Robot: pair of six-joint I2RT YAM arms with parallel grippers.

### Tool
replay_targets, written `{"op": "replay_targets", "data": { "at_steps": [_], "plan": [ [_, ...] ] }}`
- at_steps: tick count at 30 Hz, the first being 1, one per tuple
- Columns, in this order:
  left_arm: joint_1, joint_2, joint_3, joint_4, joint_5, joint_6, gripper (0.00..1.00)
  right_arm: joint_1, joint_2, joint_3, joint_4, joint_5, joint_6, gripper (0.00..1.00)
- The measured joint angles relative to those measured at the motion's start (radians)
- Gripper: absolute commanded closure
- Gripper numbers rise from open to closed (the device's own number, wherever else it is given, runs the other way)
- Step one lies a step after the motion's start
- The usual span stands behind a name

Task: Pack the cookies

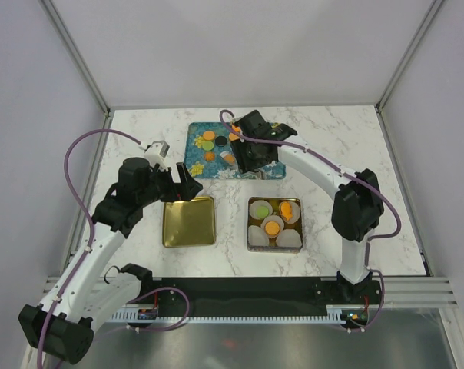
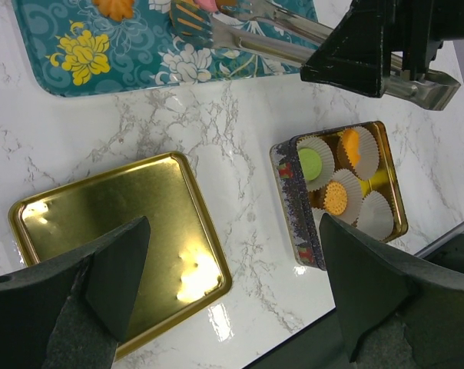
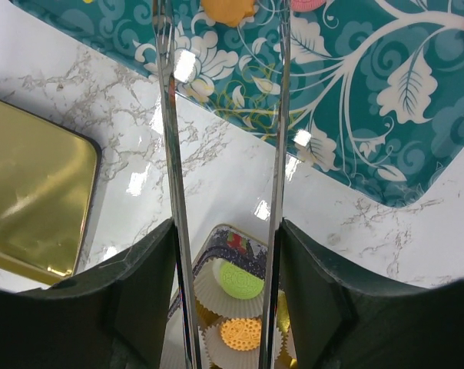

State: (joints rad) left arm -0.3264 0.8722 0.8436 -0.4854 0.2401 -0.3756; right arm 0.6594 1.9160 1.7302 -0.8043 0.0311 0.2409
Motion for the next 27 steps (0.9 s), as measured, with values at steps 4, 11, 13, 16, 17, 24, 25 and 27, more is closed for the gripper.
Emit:
{"op": "replay_targets", "data": {
  "at_steps": [4, 11, 13, 16, 17, 24, 25, 27],
  "plan": [
    [0.000, 0.000, 0.000, -0.002, -0.002, 0.000, 0.00, 0.000, 0.032, 0.024, 0.004, 0.001, -0.003, 0.40],
    [0.000, -0.003, 0.000, -0.007, -0.002, 0.000, 0.00, 0.000, 0.089, 0.065, 0.008, 0.003, -0.003, 0.43],
    [0.000, -0.003, 0.000, -0.007, -0.003, 0.000, 0.00, 0.000, 0.103, 0.070, 0.008, 0.005, -0.003, 0.43],
    [0.000, -0.003, 0.000, -0.007, -0.003, 0.000, 0.00, 0.000, 0.117, 0.071, 0.008, 0.018, -0.003, 0.45],
    [0.000, -0.003, 0.000, -0.007, -0.003, 0.000, 0.00, 0.000, 0.120, 0.071, 0.008, 0.020, -0.003, 0.46],
    [0.000, -0.003, 0.000, -0.007, -0.003, 0.000, 0.00, 0.000, 0.126, 0.074, 0.008, 0.027, -0.005, 0.54],
    [0.000, -0.003, 0.000, -0.007, -0.003, 0.000, 0.00, 0.000, 0.126, 0.074, 0.007, 0.028, -0.006, 0.59],
    [0.000, -0.003, 0.000, -0.007, -0.003, 0.000, 0.00, 0.000, 0.126, 0.075, 0.007, 0.031, -0.010, 0.65]
  ]
}}
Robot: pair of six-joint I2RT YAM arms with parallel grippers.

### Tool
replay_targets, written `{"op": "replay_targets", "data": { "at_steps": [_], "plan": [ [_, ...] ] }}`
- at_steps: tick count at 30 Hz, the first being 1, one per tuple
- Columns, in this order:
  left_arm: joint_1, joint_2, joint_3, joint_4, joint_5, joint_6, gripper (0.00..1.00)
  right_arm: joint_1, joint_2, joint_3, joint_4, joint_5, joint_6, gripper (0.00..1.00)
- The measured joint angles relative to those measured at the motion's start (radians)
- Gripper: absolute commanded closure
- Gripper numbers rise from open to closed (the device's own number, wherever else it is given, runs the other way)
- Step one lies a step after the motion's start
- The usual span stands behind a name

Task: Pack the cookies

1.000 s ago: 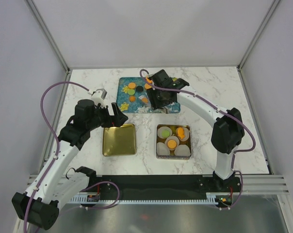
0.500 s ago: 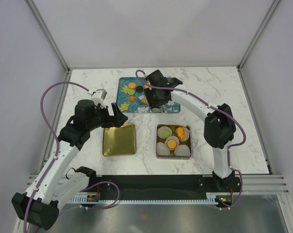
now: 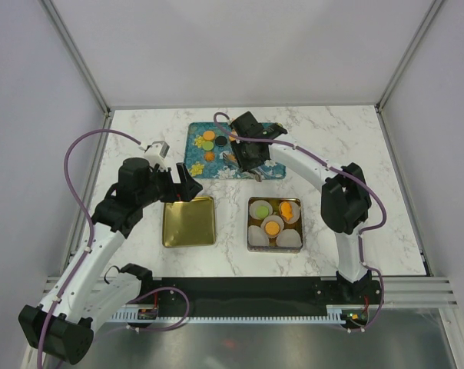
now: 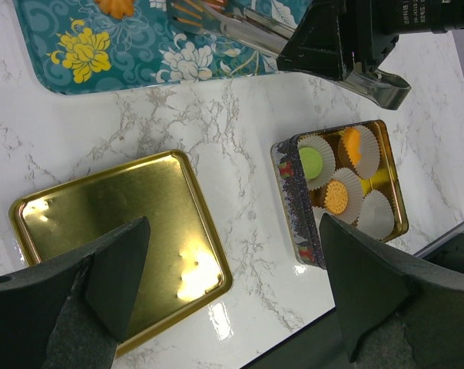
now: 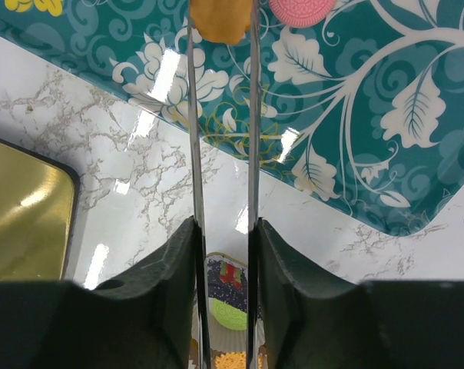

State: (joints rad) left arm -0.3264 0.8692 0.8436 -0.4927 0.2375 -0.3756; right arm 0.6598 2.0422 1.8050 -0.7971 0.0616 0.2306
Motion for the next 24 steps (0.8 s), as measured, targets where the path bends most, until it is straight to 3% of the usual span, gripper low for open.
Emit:
{"op": "replay_targets", "data": {
  "at_steps": [4, 13, 19, 24],
  "plan": [
    [0.000, 0.000, 0.000, 0.000, 0.000, 0.000, 0.00, 0.003, -0.001, 0.000, -0.003, 0.010, -0.002, 0.71],
    [0.000, -0.002, 0.000, 0.000, 0.000, 0.000, 0.00, 0.004, -0.092, 0.000, -0.048, 0.040, -0.003, 0.73],
    [0.000, -0.004, 0.000, 0.000, 0.000, 0.000, 0.00, 0.004, -0.319, -0.088, -0.050, 0.033, 0.003, 0.73],
    [0.000, -0.007, 0.000, -0.002, 0.000, 0.000, 0.00, 0.004, -0.579, -0.259, -0.077, -0.005, 0.011, 0.72]
  ]
}}
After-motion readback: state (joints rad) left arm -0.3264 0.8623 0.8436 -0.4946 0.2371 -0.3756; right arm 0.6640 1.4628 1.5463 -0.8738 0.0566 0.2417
